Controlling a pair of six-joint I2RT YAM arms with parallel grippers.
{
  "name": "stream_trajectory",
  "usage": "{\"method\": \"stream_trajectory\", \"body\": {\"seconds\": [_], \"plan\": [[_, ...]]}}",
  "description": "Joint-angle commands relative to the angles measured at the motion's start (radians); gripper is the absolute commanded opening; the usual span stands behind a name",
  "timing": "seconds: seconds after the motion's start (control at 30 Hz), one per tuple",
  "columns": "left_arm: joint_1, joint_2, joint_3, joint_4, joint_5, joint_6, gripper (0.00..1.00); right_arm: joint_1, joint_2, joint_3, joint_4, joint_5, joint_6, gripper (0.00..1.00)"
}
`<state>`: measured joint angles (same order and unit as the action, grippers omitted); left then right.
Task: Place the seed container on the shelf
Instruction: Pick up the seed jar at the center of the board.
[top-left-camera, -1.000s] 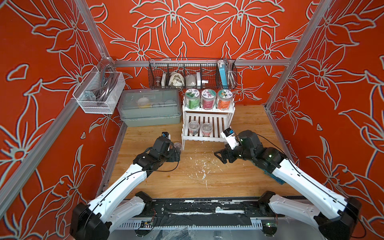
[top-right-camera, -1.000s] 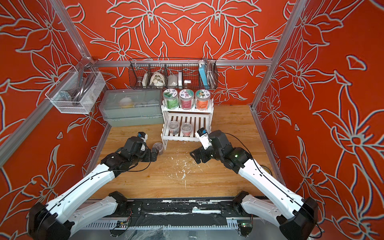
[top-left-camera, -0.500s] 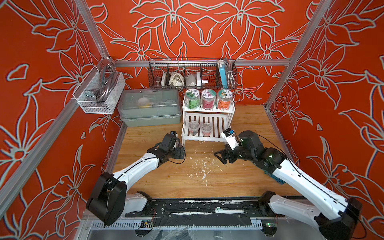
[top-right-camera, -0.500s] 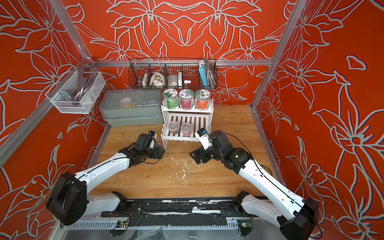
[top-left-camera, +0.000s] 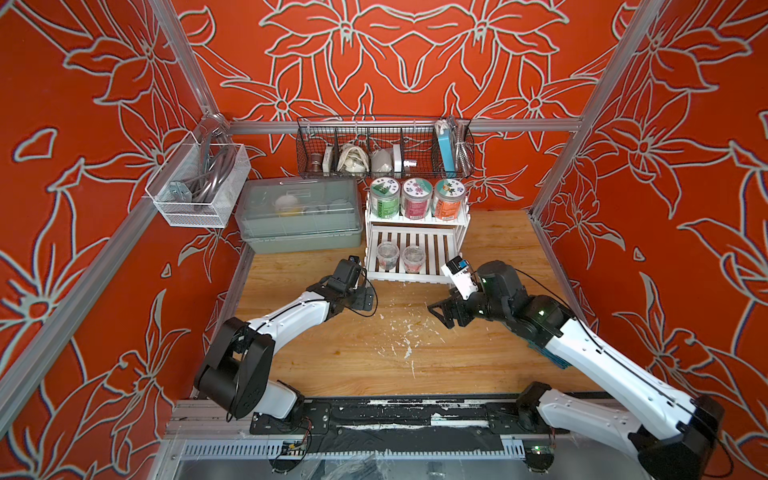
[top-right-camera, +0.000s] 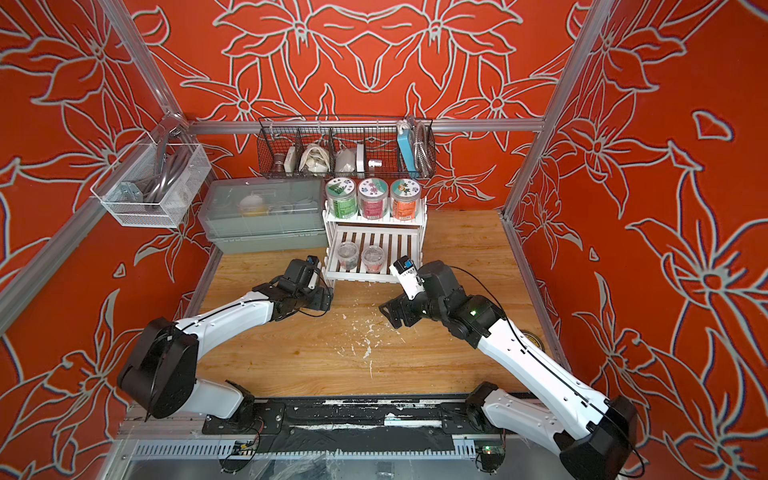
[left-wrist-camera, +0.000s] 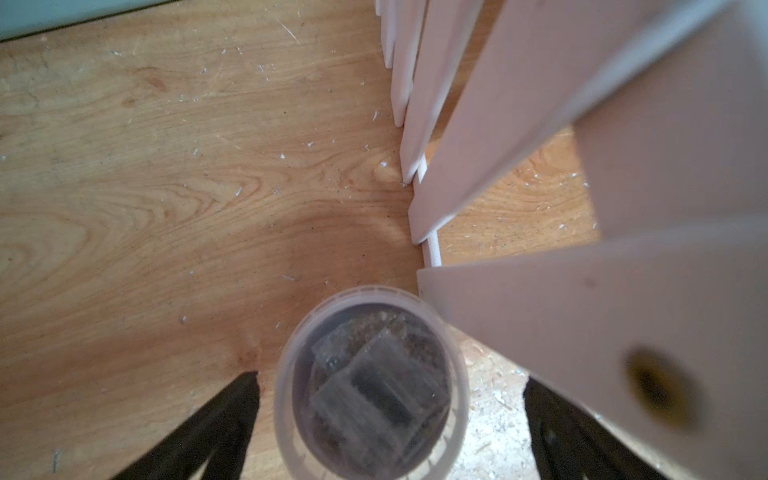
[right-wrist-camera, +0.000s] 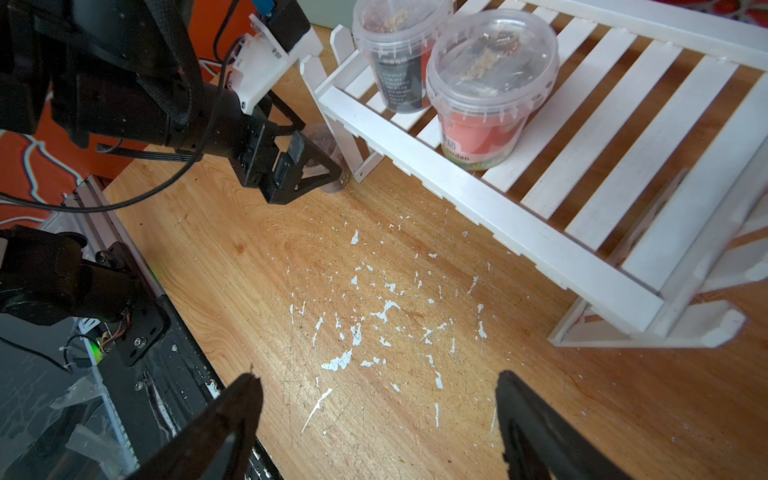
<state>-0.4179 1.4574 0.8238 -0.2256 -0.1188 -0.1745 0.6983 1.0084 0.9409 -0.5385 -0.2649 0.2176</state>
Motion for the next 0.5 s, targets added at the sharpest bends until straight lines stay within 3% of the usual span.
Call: {"method": "stream_trajectory", "body": {"seconds": [0.0, 0.47], "plan": [[0.005, 0.013, 0.024, -0.017, -0.019, 0.016, 0.99, -0.004, -0.005, -0.01, 0.013, -0.001, -0.019, 0.91], [0.005, 0.051, 0.054, -0.069, -0.017, 0.006, 0.87, -0.004, -0.002, -0.014, 0.008, 0.012, -0.03, 0.91]]}}
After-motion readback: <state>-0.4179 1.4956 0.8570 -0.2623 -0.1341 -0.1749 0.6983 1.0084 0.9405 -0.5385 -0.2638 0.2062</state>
